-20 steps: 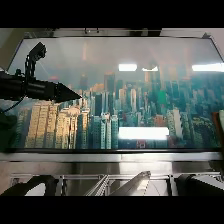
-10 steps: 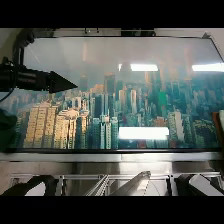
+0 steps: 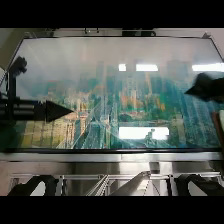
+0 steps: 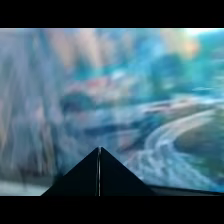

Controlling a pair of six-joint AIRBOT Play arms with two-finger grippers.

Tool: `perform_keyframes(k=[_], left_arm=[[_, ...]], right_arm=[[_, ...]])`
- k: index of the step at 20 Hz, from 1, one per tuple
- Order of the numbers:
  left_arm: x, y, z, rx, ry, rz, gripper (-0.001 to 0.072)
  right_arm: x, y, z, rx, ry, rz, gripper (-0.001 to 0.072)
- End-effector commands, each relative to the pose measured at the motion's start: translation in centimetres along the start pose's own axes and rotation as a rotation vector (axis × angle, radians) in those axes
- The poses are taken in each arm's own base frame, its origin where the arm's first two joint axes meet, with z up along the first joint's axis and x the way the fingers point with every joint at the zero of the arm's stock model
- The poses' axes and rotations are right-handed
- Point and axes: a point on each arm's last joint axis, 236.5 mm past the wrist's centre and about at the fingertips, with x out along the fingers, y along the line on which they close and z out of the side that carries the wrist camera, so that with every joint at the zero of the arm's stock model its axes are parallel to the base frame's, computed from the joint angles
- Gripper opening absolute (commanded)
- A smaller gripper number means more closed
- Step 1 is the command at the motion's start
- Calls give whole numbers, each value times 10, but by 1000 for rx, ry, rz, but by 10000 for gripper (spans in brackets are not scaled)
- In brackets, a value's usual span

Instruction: Fold the shirts.

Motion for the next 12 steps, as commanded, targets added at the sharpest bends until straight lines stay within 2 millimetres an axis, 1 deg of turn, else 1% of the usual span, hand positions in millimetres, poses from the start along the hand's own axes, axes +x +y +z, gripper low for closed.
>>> perform_keyframes(k=[1,3,5,12], left_arm=[[6,21,-54,-76,32,109,24],[7,20,-64,-91,31,119,24],[6,20,-64,-79,11,130,23],[4,16,-63,-56,-13,140,22]], right_arm=[[48,58,-60,-271,20,36,20],[60,62,-65,-261,57,51,21],[70,58,-66,-250,82,38,21],[90,49,-70,-232,138,11,21]])
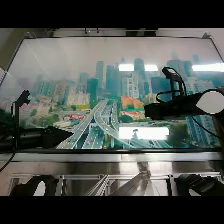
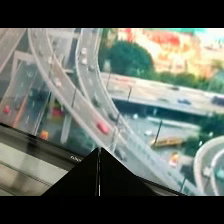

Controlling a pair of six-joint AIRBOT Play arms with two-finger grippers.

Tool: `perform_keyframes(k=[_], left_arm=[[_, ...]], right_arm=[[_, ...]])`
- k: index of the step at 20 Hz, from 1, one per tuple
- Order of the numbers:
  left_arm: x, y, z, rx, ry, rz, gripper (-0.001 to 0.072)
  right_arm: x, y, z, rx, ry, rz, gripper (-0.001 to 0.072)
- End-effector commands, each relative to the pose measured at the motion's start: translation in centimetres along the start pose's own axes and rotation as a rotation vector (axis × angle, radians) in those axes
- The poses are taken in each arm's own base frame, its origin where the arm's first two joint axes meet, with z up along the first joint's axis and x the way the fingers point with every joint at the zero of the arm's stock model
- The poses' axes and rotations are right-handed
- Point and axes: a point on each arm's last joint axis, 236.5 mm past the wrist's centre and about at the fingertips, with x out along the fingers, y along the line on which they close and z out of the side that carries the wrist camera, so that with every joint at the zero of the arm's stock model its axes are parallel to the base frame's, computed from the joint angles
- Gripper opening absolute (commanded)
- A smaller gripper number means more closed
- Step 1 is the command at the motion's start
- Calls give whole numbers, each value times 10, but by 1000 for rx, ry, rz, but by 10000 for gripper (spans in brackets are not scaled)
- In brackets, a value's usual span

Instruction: Fold the shirts.

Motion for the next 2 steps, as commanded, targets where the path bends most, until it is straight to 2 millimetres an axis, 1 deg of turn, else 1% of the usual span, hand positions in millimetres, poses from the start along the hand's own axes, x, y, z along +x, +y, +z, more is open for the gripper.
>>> perform_keyframes(k=[1,2], left_arm=[[0,0,-1,2,-6,6,22],[0,0,0,2,-8,6,23]], right_arm=[[11,-2,-2,3,24,-8,21],[13,-3,-2,5,30,-10,21]])
